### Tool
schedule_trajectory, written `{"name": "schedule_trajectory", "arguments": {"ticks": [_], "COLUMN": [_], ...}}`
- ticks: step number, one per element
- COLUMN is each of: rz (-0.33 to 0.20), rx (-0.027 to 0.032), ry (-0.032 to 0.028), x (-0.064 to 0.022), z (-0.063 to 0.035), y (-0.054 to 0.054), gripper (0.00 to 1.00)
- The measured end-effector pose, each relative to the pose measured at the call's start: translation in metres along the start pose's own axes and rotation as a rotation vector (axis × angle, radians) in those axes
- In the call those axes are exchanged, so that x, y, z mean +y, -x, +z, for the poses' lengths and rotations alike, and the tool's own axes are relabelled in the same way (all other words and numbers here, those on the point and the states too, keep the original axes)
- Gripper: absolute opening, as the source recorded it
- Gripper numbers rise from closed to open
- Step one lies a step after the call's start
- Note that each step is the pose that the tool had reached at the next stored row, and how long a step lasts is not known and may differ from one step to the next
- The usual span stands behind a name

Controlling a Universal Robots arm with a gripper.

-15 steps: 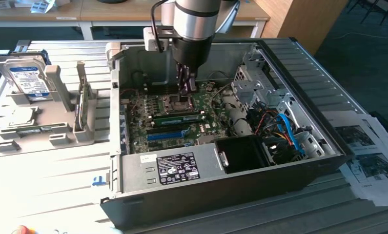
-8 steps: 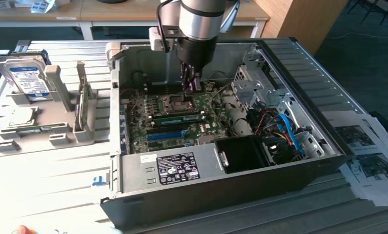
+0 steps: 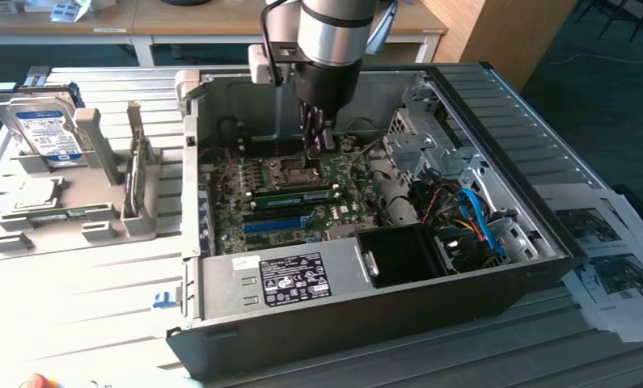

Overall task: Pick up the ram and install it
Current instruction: 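Press down the ram until it locks into place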

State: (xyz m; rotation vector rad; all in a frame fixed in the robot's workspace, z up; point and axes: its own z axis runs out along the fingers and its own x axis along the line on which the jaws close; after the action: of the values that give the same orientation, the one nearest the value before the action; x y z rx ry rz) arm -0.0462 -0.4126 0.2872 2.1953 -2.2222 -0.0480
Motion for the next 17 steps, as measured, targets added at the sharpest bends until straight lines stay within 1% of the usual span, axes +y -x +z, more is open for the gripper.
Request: {"name": "schedule_trajectory", "arguments": {"ticks": [9, 17], "rz": [0.000, 0.000], "rx": [0.0003, 0.0021], "ry": [0.0000, -0.0001], "x": [0.0005, 0.0008], "z": [-0.0125, -0.0233], "y": [0.000, 0.000], "gripper": [0.10, 0.10]}}
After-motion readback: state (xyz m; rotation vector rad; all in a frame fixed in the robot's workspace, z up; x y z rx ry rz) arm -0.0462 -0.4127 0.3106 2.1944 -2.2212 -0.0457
